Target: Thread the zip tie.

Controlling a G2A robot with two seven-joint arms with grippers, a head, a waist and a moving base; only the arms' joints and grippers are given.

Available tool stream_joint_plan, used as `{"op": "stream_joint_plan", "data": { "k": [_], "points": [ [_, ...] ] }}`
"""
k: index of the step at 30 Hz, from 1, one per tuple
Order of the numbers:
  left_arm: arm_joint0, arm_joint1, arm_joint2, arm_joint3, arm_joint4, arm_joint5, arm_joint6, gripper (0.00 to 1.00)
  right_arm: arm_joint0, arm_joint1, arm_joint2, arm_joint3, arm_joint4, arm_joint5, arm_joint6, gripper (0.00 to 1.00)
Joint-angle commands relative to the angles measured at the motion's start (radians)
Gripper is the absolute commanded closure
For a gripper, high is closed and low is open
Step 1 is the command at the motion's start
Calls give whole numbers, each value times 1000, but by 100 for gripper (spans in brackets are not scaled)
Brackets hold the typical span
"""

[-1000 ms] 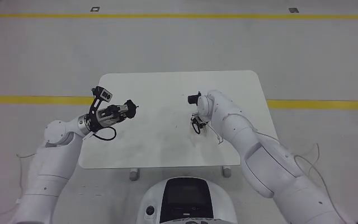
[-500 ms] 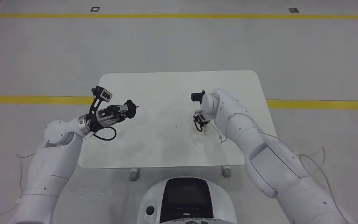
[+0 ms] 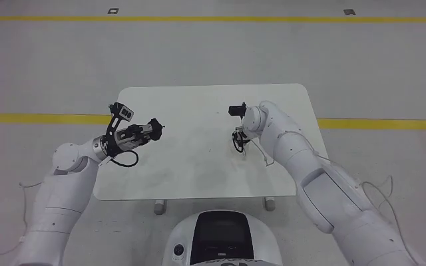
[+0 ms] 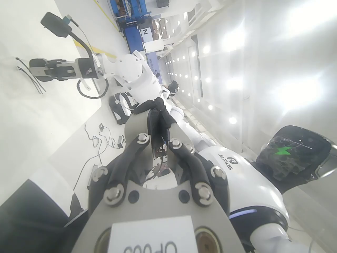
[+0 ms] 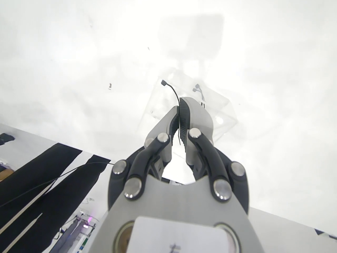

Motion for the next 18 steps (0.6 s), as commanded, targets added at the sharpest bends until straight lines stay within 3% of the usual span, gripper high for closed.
{"op": "stream_joint_plan", "data": {
  "k": [1,9,14,18],
  "points": [
    [0,0,0,0,0,0,0,100,-4,13,14,-29,0,-6,16,100],
    [0,0,0,0,0,0,0,100,-57,84,118,-216,24,-3,66,100],
    [0,0,0,0,0,0,0,100,-181,134,260,-449,93,118,-62,100],
    [0,0,0,0,0,0,0,100,-181,134,260,-449,93,118,-62,100]
  ]
}}
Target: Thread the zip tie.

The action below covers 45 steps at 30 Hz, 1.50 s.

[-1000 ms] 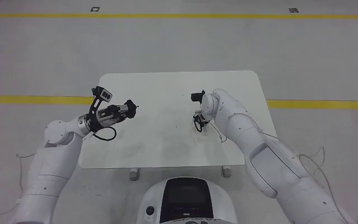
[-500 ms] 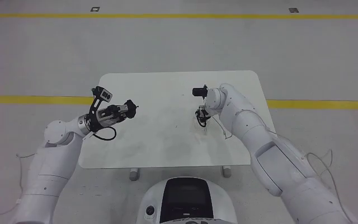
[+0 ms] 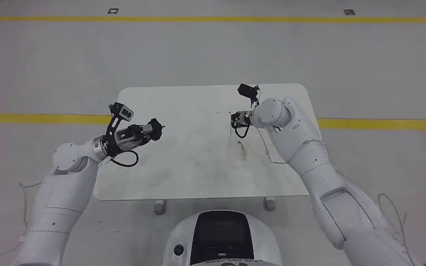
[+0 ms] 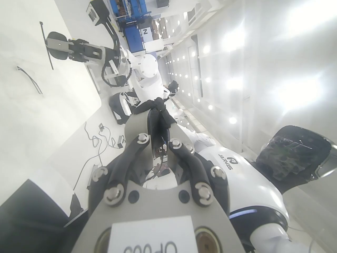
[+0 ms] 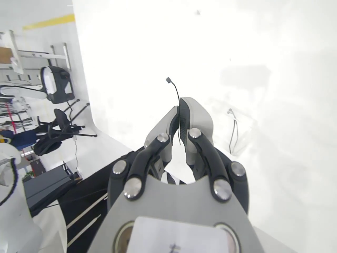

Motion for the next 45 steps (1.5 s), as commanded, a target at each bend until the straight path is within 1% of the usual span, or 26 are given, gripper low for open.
{"op": "stream_joint_plan", "data": {
  "k": [1,4,5,8,9,12,14,17,19,20,21,23,30,31,32,34,37,40,44,45],
  "points": [
    [0,0,0,0,0,0,0,100,5,0,-4,13,-2,-2,10,100],
    [0,0,0,0,0,0,0,100,5,0,-4,13,-2,-2,10,100],
    [0,0,0,0,0,0,0,100,-1,0,-3,6,-6,-6,-14,100],
    [0,0,0,0,0,0,0,100,-41,6,36,-63,38,-9,-97,100],
    [2,-1,2,-3,2,3,14,100,-62,11,49,-106,24,-5,-145,100],
    [10,-3,11,-18,10,5,55,100,-132,22,75,-229,7,-2,-233,100],
    [10,-4,19,-24,13,9,72,100,-197,28,94,-332,12,-5,-294,100],
    [-3,-8,37,-21,25,15,102,100,-277,34,107,-460,9,-24,-355,100],
    [-15,-11,51,-16,29,17,116,100,-318,36,113,-518,20,-32,-395,100],
    [-23,-13,62,-9,29,21,124,100,-343,35,117,-556,35,-45,-449,100],
    [-29,-15,70,-4,29,27,127,100,-365,33,112,-574,49,-67,-481,100],
    [-42,-16,82,-11,45,25,113,100,-365,33,112,-574,49,-67,-481,100],
    [-42,-16,82,-11,45,25,113,100,-365,33,112,-574,49,-67,-481,100],
    [-38,-16,83,-5,41,33,134,100,-369,33,116,-587,60,-78,-501,100],
    [-34,-19,89,-5,31,44,157,100,-381,33,118,-606,60,-111,-540,100],
    [-28,-22,102,-1,1,65,164,100,-415,38,115,-637,14,-189,-602,100],
    [-32,-28,120,12,-31,83,182,100,-461,38,114,-679,47,-257,-657,100],
    [-46,-34,141,19,-38,91,192,100,-486,37,97,-700,54,-293,-688,100],
    [-69,-41,171,32,-32,95,207,100,-498,34,77,-699,65,-309,-712,100],
    [-75,-43,176,35,-20,86,213,100,-499,34,72,-700,64,-314,-717,100]
  ]
}}
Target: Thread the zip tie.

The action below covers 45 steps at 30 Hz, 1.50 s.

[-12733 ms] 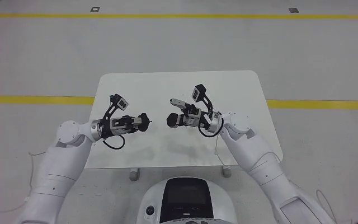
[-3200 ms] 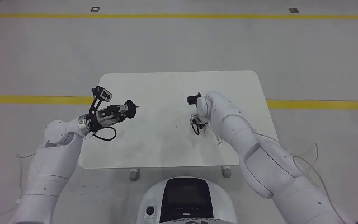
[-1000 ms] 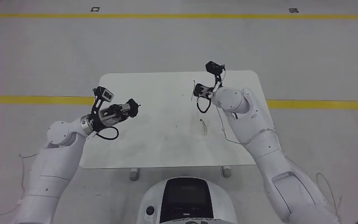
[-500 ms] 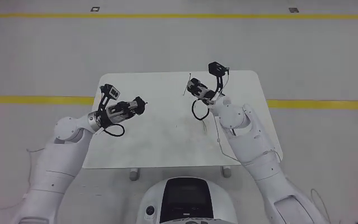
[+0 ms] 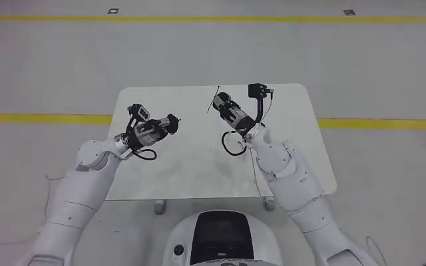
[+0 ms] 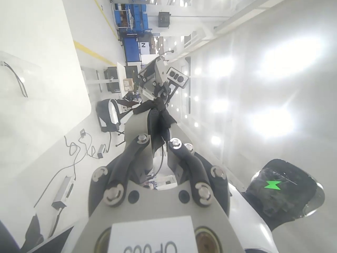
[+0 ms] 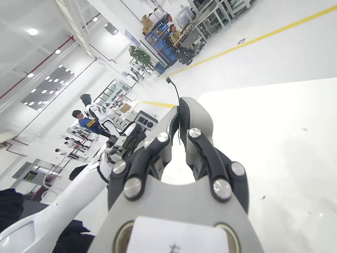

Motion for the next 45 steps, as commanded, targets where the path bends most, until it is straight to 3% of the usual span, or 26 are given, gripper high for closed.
{"op": "stream_joint_plan", "data": {
  "k": [1,9,16,28,31,45],
  "points": [
    [-6,-2,7,3,11,-7,6,100,0,-1,-5,0,0,-4,-6,100],
    [-6,-2,7,3,11,-7,6,100,0,-1,-5,0,0,-4,-6,100],
    [4,-9,45,-29,51,-1,68,100,-18,-4,-40,-34,-9,-37,-38,100],
    [1,-11,46,-28,69,-11,99,100,-22,-9,-68,-30,-28,-34,-75,100],
    [9,-12,51,-44,74,-4,129,100,-29,-9,-72,-38,-27,-44,-79,100],
    [14,-12,47,-51,75,1,131,100,-6,-12,-96,-10,-39,-59,-69,100]
  ]
}}
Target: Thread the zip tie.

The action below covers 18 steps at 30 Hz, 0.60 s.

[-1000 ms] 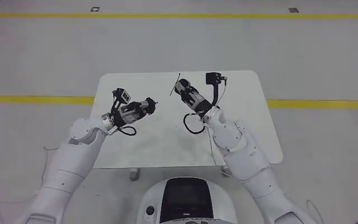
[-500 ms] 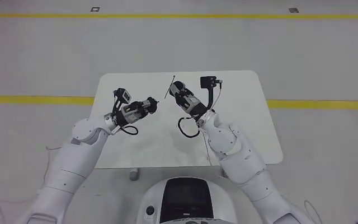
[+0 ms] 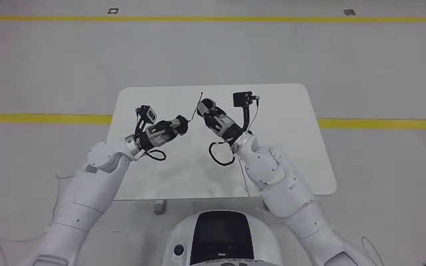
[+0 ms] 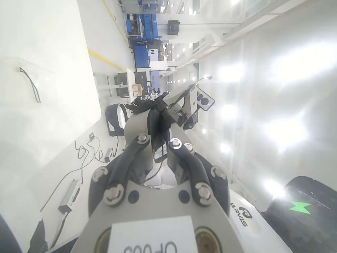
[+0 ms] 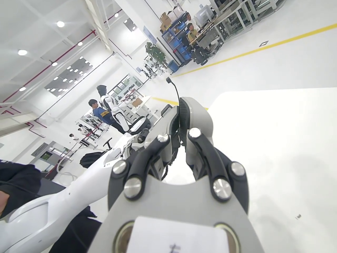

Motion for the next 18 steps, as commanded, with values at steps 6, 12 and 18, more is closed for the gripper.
{"op": "stream_joint_plan", "data": {
  "k": [6,12,18],
  "points": [
    [0,0,0,0,0,0,0,100,11,-3,-12,17,-2,1,-6,100],
    [0,0,0,0,0,0,0,100,13,-4,-15,25,-5,2,-9,100],
    [0,0,0,0,0,0,0,100,13,-5,-15,29,-12,3,-17,100]
  ]
}}
